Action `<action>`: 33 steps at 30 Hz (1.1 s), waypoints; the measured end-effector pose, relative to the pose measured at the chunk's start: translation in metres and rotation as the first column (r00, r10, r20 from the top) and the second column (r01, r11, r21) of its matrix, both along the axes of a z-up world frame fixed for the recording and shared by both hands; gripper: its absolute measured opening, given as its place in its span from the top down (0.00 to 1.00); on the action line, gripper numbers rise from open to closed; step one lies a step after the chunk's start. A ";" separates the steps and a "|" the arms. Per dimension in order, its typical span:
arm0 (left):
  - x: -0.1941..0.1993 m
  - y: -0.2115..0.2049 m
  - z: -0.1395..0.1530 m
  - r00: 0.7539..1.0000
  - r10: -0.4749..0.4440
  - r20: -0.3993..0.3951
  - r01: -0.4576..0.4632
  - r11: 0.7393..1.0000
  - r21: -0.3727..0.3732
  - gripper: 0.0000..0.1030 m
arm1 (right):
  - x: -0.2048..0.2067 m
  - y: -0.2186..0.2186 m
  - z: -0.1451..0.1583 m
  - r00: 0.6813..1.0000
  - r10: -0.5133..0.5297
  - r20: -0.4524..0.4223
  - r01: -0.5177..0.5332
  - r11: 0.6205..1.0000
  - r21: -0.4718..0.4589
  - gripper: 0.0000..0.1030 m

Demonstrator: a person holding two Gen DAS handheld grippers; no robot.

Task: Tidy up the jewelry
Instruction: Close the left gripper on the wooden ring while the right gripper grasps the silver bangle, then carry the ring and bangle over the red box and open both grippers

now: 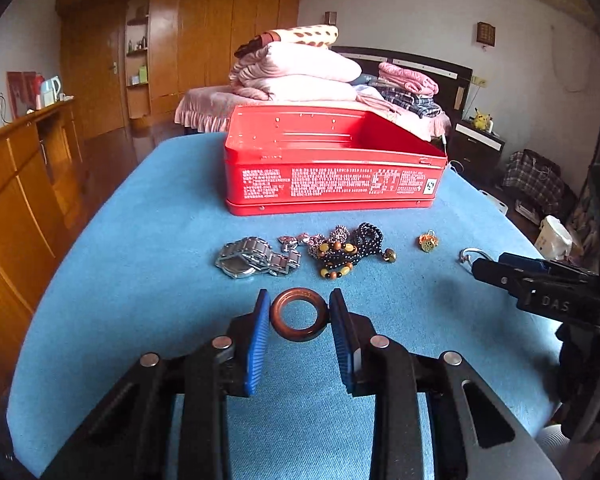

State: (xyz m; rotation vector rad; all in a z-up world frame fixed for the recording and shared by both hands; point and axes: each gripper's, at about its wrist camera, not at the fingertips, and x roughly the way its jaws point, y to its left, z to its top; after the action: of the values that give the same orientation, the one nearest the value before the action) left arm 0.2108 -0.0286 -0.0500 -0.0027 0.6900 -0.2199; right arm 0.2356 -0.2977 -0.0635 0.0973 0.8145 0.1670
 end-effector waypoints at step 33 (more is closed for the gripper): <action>0.010 0.000 0.042 0.992 0.020 0.127 -0.011 0.997 -0.074 0.71 | -0.008 0.008 0.046 0.988 -0.015 0.155 0.016 1.000 -0.003 0.56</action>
State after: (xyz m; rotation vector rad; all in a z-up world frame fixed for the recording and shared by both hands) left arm 0.2205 -0.0290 -0.0076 -0.0635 0.5541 -0.2284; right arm 0.2275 -0.2901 -0.0173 0.0853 0.6593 0.1562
